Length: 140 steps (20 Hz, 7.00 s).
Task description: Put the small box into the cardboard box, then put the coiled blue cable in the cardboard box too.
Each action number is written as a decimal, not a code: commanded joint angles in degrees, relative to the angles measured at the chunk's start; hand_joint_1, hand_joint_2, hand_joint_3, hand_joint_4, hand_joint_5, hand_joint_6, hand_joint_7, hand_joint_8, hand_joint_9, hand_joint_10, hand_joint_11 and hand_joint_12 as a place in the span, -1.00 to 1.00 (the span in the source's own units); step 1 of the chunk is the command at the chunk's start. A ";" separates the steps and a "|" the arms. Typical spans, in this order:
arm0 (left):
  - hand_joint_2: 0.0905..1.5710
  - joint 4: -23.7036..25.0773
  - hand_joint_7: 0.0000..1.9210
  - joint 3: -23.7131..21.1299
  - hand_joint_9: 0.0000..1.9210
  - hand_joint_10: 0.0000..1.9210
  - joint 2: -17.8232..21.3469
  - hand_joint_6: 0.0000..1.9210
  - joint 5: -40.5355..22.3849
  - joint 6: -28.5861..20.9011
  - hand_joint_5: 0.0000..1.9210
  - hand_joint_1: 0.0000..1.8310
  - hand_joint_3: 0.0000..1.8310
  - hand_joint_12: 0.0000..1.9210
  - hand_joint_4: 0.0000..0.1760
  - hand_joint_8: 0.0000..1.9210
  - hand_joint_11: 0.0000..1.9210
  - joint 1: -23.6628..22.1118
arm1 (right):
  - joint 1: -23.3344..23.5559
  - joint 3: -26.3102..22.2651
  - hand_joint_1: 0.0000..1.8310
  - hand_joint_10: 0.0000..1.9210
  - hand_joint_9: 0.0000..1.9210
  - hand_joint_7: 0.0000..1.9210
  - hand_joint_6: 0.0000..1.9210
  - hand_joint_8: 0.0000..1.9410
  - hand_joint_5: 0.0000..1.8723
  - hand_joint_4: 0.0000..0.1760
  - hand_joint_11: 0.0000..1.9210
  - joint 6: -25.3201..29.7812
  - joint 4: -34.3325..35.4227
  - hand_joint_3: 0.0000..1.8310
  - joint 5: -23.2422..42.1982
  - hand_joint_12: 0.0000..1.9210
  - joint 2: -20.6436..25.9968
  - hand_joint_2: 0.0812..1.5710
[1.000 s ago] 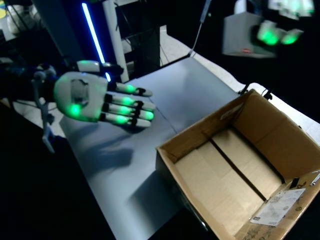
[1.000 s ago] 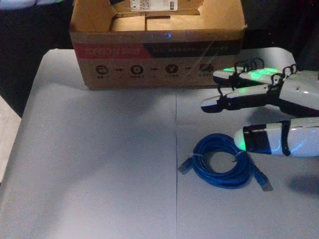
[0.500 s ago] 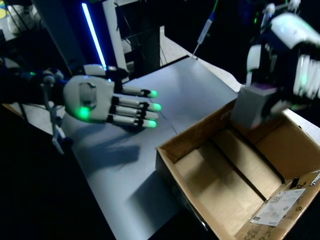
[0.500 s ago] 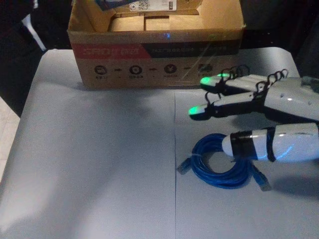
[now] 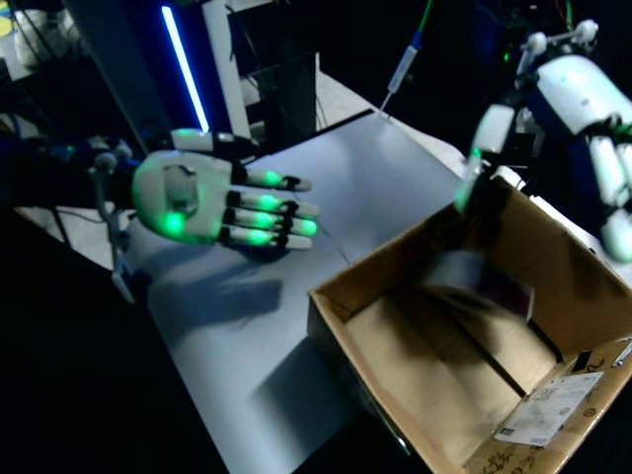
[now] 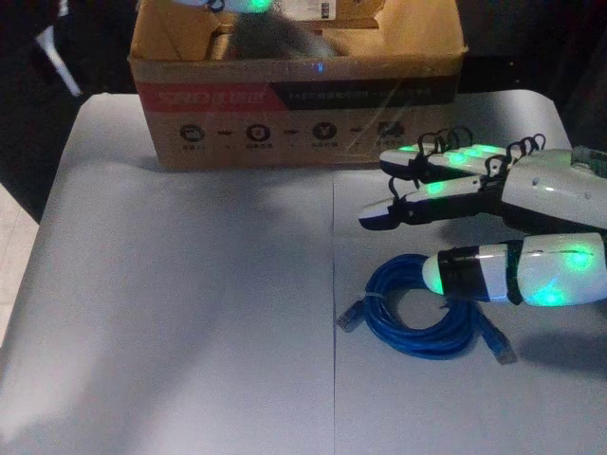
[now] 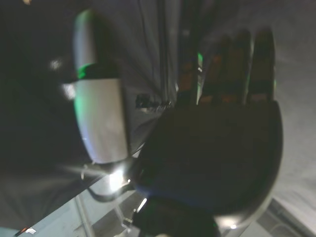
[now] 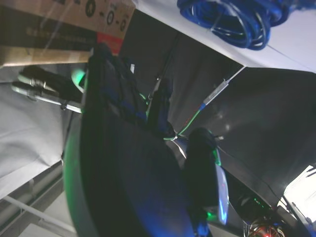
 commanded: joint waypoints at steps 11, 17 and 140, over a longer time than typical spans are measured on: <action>0.03 -0.84 -0.98 -23.91 -1.00 -1.00 22.89 -1.00 -24.01 -0.12 -0.93 -0.42 -1.00 -0.89 0.81 -1.00 -0.99 24.62 | 0.16 0.16 -0.44 -1.00 -1.00 -1.00 -1.00 -1.00 -0.90 1.00 -1.00 0.81 5.05 -1.00 6.67 -1.00 1.54 0.22; -0.04 -5.05 -1.00 -31.35 -1.00 -1.00 27.04 -1.00 -32.17 -0.09 -1.00 -0.47 -1.00 -0.99 1.00 -1.00 -0.98 37.15 | -0.50 0.11 -0.12 -1.00 -1.00 -1.00 -1.00 -1.00 -1.00 1.00 -1.00 0.82 2.85 -1.00 6.31 -1.00 -1.12 -0.08; -0.01 -18.62 -1.00 -34.91 -1.00 -1.00 27.33 -1.00 -53.68 -1.99 -1.00 -0.63 -1.00 -1.00 1.00 -1.00 -1.00 52.69 | -18.18 -3.86 -0.59 -1.00 -1.00 -1.00 -1.00 -1.00 -1.00 1.00 -1.00 0.90 34.66 -0.99 45.91 -1.00 5.93 0.03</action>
